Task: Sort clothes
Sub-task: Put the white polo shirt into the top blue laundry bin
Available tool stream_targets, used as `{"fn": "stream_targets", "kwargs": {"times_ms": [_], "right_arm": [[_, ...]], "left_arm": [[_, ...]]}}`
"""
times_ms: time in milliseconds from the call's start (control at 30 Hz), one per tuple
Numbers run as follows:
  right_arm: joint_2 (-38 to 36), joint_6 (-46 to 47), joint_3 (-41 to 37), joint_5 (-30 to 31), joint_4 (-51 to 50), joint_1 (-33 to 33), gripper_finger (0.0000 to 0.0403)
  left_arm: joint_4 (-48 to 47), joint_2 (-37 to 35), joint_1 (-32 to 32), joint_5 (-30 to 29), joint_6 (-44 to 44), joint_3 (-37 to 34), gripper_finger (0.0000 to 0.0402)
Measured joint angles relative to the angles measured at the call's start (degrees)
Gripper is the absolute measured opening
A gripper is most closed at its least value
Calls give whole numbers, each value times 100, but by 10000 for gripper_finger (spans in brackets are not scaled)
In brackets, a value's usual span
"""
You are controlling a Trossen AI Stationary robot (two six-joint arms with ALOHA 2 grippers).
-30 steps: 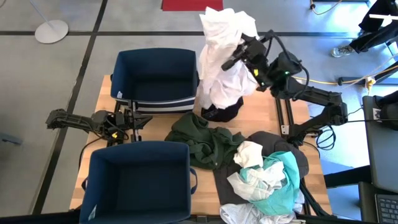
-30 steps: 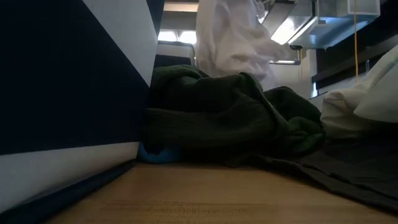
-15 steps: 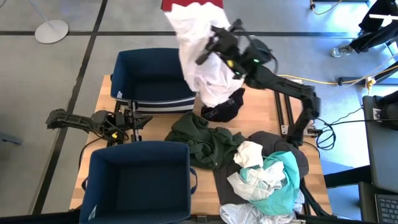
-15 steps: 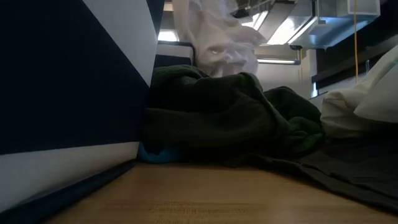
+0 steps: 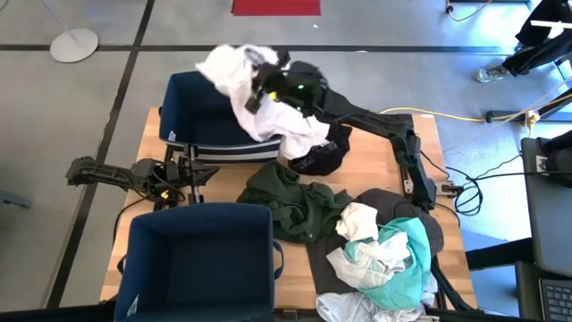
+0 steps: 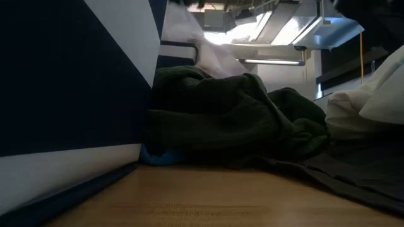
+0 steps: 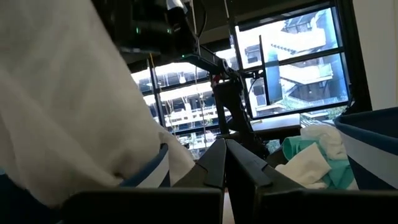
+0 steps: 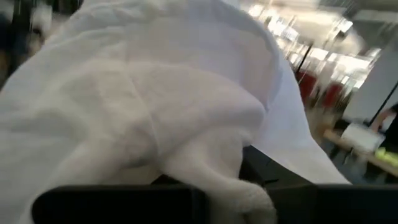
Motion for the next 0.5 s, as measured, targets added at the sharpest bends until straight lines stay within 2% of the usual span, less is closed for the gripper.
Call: {"fn": "stream_targets", "kwargs": {"times_ms": [133,267,400,500], "right_arm": [[36,-17,0,0,-1237,0,47],[36,54,2,20,-2012,0,47],[36,156,4,131,-2154,4,56],[34,160,9,111,-2154,4,94]], "left_arm": [[-1,0,-1,1,5,0,0],[-1,0,1,-1,46,0,0],[7,0,1,-1,76,-2,0],[14,0,1,-1,80,-2,0]]}}
